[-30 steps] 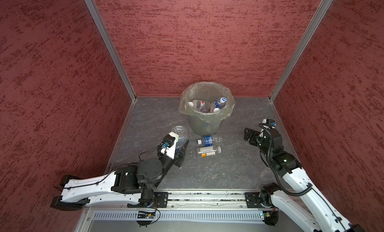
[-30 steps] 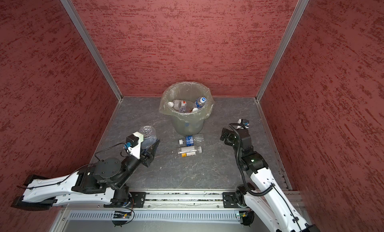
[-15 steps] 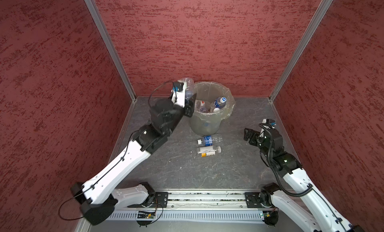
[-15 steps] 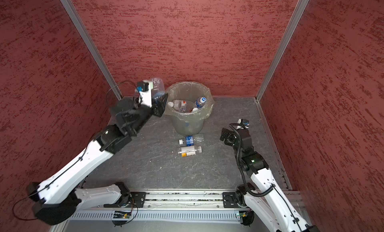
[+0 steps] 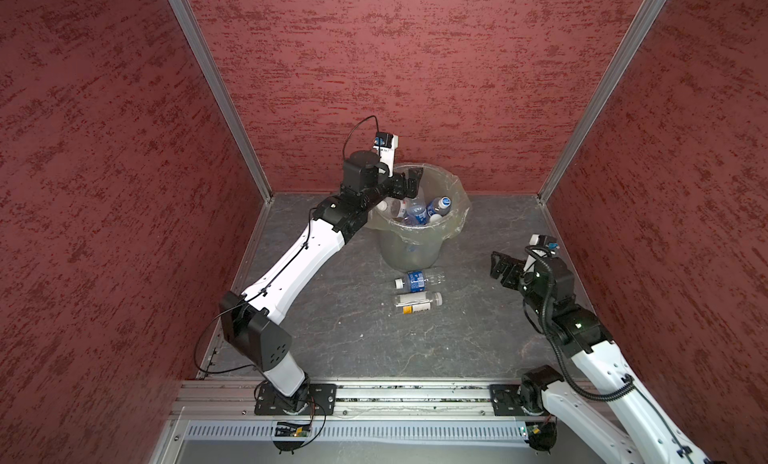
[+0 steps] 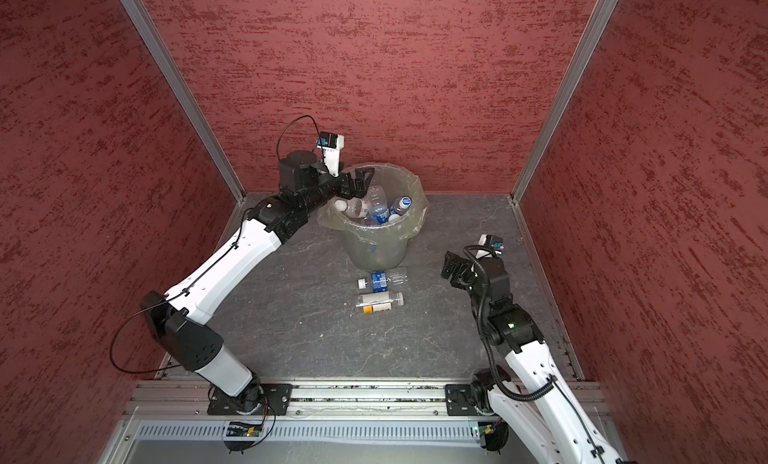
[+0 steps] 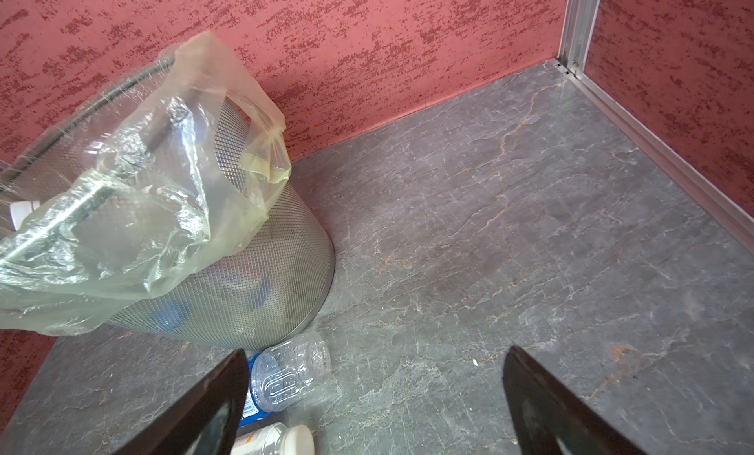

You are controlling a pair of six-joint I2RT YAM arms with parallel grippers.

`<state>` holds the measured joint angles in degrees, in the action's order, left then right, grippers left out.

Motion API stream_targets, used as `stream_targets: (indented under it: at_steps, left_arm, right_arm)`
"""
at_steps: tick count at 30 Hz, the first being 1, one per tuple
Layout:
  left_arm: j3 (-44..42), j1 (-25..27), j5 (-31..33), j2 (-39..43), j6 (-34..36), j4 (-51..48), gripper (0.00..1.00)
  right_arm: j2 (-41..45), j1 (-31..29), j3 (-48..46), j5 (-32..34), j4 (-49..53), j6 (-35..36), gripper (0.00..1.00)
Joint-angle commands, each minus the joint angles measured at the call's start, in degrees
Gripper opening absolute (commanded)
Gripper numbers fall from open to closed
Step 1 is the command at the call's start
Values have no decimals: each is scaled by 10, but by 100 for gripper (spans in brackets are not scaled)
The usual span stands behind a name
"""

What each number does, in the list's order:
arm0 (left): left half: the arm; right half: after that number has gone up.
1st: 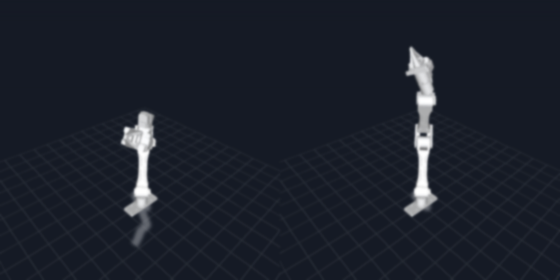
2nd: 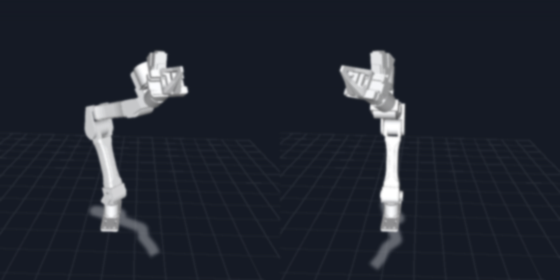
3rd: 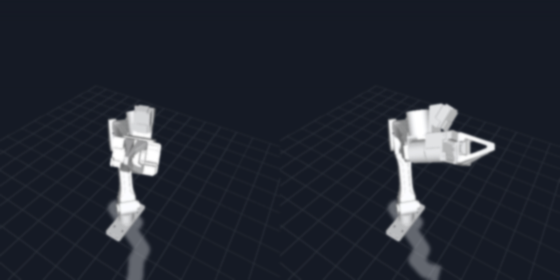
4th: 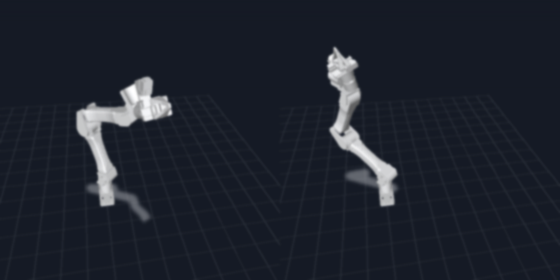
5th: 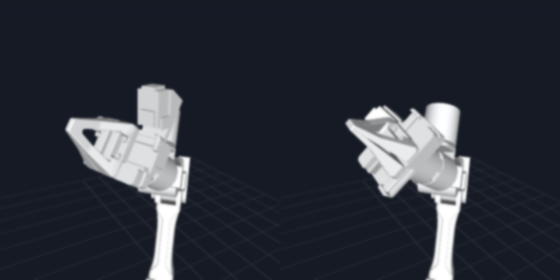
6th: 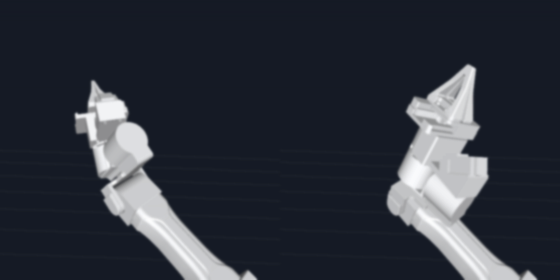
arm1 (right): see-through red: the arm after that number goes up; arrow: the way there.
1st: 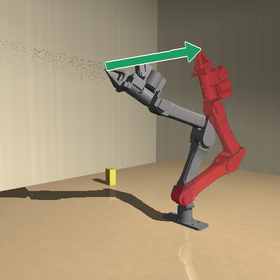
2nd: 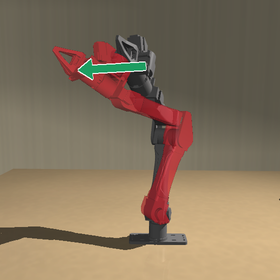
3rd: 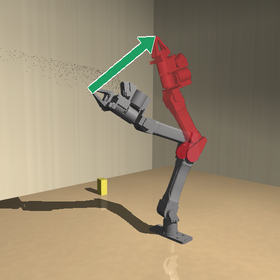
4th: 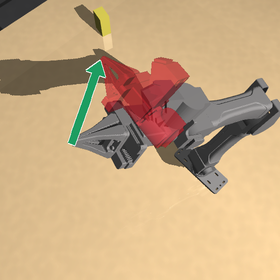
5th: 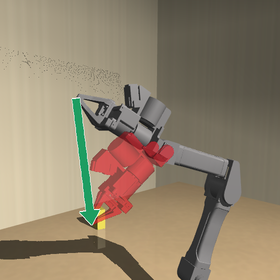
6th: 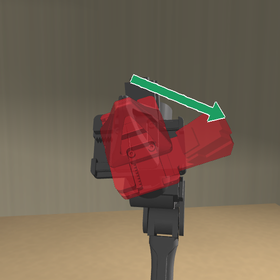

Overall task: Throw the plastic bottles in the bin
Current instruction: 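Open the left gripper over the bin to drop the bottle, then lower both grippers toward the remaining bottles beside the bin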

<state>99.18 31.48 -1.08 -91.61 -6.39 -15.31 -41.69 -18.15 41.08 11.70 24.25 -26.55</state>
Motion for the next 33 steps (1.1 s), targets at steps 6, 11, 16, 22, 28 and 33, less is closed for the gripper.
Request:
stream_targets:
  at_steps: [6,11,16,22,28,33]
  left_arm:
    - [-72,3,-1,91,1,41,99]
    - [-171,3,4,150,-23,61,99]
    - [-262,5,11,209,-45,71,99]
    - [-364,6,12,265,-71,84,99]
    - [-472,6,23,315,-94,110,99]
    - [-529,6,12,339,-105,106,99]
  right_arm:
    - [-46,4,6,-92,-27,19,96]
    - [-81,1,22,-160,-26,32,97]
    - [-94,-21,28,-169,-29,47,97]
    - [-156,-104,69,-114,5,62,99]
    - [-229,-186,115,-69,40,75,99]
    - [-238,-198,114,-53,50,59,99]
